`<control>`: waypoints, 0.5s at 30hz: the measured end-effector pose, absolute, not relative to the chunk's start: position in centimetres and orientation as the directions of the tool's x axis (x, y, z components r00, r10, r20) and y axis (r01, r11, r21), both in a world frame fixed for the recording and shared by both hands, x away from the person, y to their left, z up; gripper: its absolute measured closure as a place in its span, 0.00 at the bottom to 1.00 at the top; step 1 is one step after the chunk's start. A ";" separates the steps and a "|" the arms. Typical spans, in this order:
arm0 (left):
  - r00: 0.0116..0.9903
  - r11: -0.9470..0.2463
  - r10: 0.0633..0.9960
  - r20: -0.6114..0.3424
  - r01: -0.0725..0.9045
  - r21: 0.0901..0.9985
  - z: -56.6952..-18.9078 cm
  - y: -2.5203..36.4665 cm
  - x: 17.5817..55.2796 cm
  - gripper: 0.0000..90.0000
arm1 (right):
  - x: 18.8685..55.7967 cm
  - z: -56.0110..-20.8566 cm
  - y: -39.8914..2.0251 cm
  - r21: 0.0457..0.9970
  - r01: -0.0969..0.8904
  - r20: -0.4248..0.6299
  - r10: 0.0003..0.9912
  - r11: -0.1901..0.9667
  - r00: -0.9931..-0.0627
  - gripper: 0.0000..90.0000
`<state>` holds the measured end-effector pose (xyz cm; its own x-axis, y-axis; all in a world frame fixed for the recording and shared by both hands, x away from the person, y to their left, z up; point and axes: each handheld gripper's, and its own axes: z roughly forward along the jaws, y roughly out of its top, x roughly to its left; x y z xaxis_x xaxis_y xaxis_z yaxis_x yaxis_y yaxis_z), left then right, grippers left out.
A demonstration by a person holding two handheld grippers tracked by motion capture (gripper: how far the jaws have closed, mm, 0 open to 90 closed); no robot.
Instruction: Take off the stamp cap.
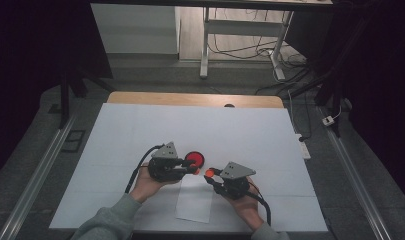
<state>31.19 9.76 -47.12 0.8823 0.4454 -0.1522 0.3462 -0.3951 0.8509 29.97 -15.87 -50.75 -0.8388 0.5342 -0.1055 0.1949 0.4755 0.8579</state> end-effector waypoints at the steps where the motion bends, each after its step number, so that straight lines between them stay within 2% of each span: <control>1: 0.882 -0.395 0.445 -0.152 0.346 0.851 -47.1 9.8 31.2 0.80 | 30.0 -50.7 -16.0 0.858 0.193 -0.108 0.535 0.476 -0.838 0.71; 15: 0.881 -0.391 0.447 -0.153 0.346 0.853 -47.0 9.8 31.2 0.80 | 30.0 -50.6 -17.5 0.859 0.207 -0.106 0.559 0.468 -0.823 0.71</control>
